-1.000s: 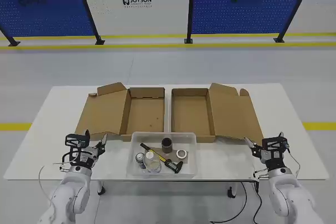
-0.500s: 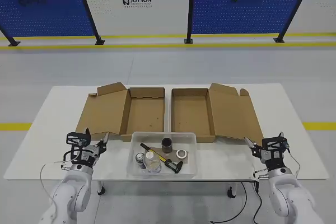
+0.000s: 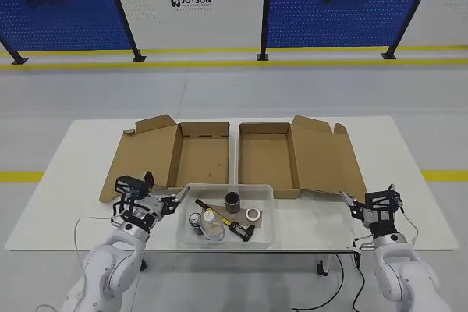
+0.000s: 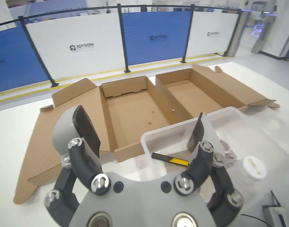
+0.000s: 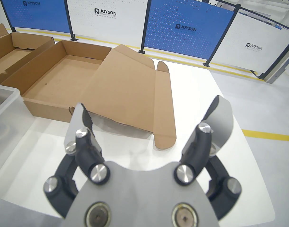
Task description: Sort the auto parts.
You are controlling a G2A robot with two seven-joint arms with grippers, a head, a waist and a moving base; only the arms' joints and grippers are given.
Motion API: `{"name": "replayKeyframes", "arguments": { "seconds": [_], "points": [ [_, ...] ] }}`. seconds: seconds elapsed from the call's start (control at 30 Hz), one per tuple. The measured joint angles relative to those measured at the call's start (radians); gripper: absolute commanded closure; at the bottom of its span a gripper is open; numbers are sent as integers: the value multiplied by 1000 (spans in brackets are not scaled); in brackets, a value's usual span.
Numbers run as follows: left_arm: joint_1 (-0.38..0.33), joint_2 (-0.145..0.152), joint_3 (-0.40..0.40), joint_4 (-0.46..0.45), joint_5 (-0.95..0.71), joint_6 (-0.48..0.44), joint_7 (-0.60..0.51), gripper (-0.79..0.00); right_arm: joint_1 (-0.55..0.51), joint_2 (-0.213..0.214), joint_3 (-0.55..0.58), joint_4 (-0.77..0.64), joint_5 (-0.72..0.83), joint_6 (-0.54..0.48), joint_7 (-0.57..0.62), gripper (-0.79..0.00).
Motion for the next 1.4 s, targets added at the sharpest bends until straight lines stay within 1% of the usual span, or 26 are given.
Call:
{"name": "replayKeyframes", "arguments": {
  "seconds": [0.17, 0.37, 0.57, 0.83, 1.13, 1.4],
  "points": [
    [9, 3, 16, -45, -73, -118, -48, -785, 0, 0, 0, 0, 0, 0, 0, -785],
    [23, 9, 31, -59, -103, -243, -90, -785, 0, 0, 0, 0, 0, 0, 0, -785],
    [41, 14, 58, -43, -61, -306, -111, -785, 0, 0, 0, 0, 0, 0, 0, -785],
    [32, 17, 88, 9, 20, -308, -88, -785, 0, 0, 0, 0, 0, 0, 0, -785],
    [20, 19, 129, 57, 89, -334, -53, -785, 0, 0, 0, 0, 0, 0, 0, -785],
    [-1, 17, 172, 89, 138, -310, -25, -785, 0, 0, 0, 0, 0, 0, 0, -785]
  ]
}}
